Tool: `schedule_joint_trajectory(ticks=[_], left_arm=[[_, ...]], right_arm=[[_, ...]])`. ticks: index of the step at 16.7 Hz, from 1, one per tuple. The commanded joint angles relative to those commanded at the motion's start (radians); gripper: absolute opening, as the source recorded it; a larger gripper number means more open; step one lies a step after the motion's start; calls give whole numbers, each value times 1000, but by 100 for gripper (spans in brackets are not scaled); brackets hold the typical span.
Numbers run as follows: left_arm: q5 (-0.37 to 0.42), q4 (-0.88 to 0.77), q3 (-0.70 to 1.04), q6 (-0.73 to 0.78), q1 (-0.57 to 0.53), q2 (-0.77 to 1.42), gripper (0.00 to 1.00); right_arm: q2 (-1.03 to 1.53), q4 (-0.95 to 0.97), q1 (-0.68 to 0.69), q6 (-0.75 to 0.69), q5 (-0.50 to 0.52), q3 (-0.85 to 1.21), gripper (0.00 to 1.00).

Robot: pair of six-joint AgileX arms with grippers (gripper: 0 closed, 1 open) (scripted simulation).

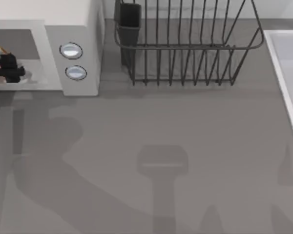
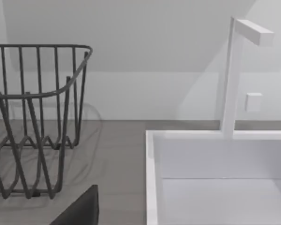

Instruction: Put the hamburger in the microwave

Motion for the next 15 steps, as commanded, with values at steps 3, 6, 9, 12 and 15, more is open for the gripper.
schedule_joint_trajectory(ticks=[3, 6, 9, 12, 15], left_arm=[[0, 0, 0, 0, 0, 0, 0], [-3, -4, 10, 1, -7, -1, 0], [-17, -19, 71, -3, -13, 25, 0], [-42, -59, 168, 4, -18, 77, 0], [-67, -128, 293, 22, -25, 146, 0]], right_arm=[[0, 0, 0, 0, 0, 0, 100], [0, 0, 0, 0, 0, 0, 100], [0, 0, 0, 0, 0, 0, 100], [0, 0, 0, 0, 0, 0, 100], [0, 0, 0, 0, 0, 0, 100]])
